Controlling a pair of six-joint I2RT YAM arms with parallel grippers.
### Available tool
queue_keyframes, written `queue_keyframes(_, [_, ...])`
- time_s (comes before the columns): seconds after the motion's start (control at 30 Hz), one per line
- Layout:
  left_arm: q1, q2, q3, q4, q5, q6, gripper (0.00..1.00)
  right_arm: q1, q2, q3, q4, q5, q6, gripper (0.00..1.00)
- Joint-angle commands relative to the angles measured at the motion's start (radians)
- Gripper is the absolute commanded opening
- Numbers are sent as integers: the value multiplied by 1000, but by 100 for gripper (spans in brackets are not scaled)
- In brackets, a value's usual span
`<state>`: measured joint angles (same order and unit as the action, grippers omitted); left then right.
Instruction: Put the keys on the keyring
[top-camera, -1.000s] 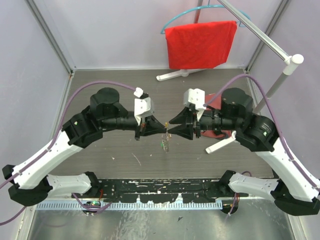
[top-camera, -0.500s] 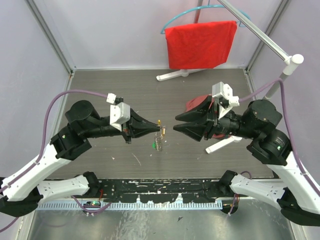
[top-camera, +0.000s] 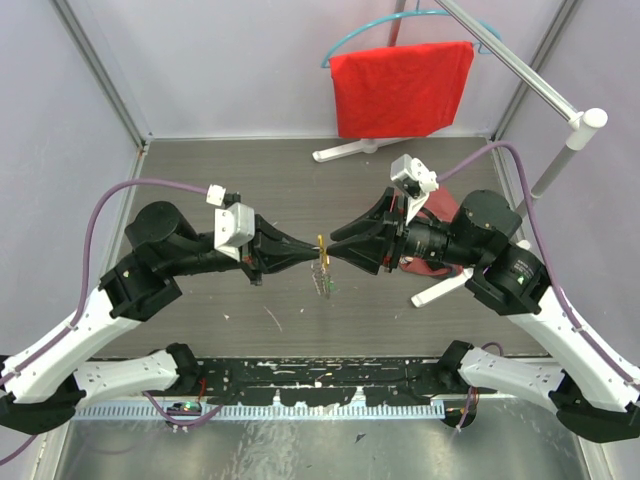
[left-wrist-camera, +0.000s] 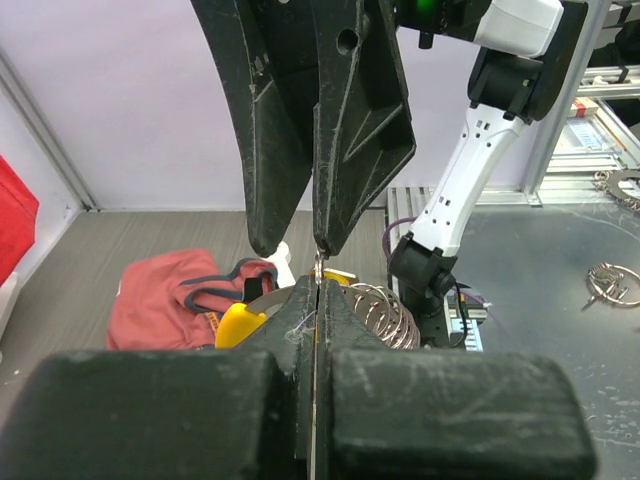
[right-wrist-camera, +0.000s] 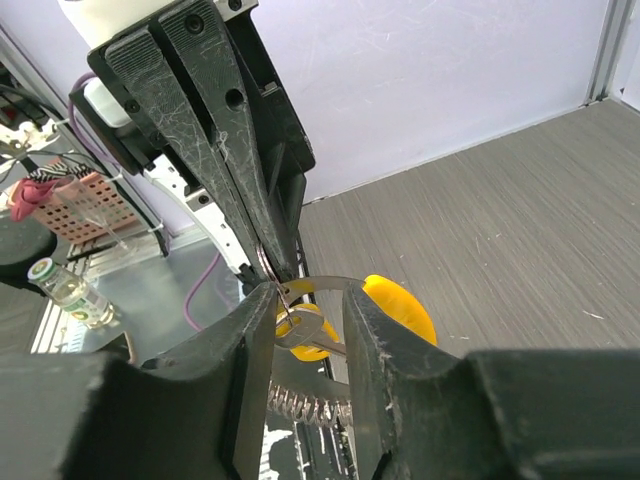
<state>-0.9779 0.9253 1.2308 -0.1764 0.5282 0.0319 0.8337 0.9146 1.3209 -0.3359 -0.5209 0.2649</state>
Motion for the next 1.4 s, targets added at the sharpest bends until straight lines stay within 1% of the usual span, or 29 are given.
queue_keyframes(0.0, [-2,-16,-1,57,-7,-1,0,2,-11,4,69,-17,19,37])
queue_keyframes(0.2, [-4,-12,-1,57,-7,-1,0,2,-10,0,75,-56,23,19])
queue_keyframes(0.37, [-3,-15,-1,57,-17,-1,0,2,-1,0,81,-102,25,11])
queue_keyframes(0.47, [-2,-19,1,58,-20,-1,0,3,1,2,75,-105,22,3])
queue_keyframes(0.53, [-3,-22,-1,58,-22,-1,0,2,1,4,72,-98,22,1])
queue_keyframes(0.73, [-3,-27,-8,71,-27,-1,0,3,15,19,8,-21,11,1])
queue_keyframes(1.03, [-3,-27,-7,77,-25,-1,0,2,40,36,-37,16,10,2])
queue_keyframes(1.23, [-3,-28,-9,77,-28,-3,0,2,40,47,-46,16,-14,23])
queue_keyframes(1.37, [-3,-30,-10,77,-30,-2,0,2,14,51,-40,55,-39,29])
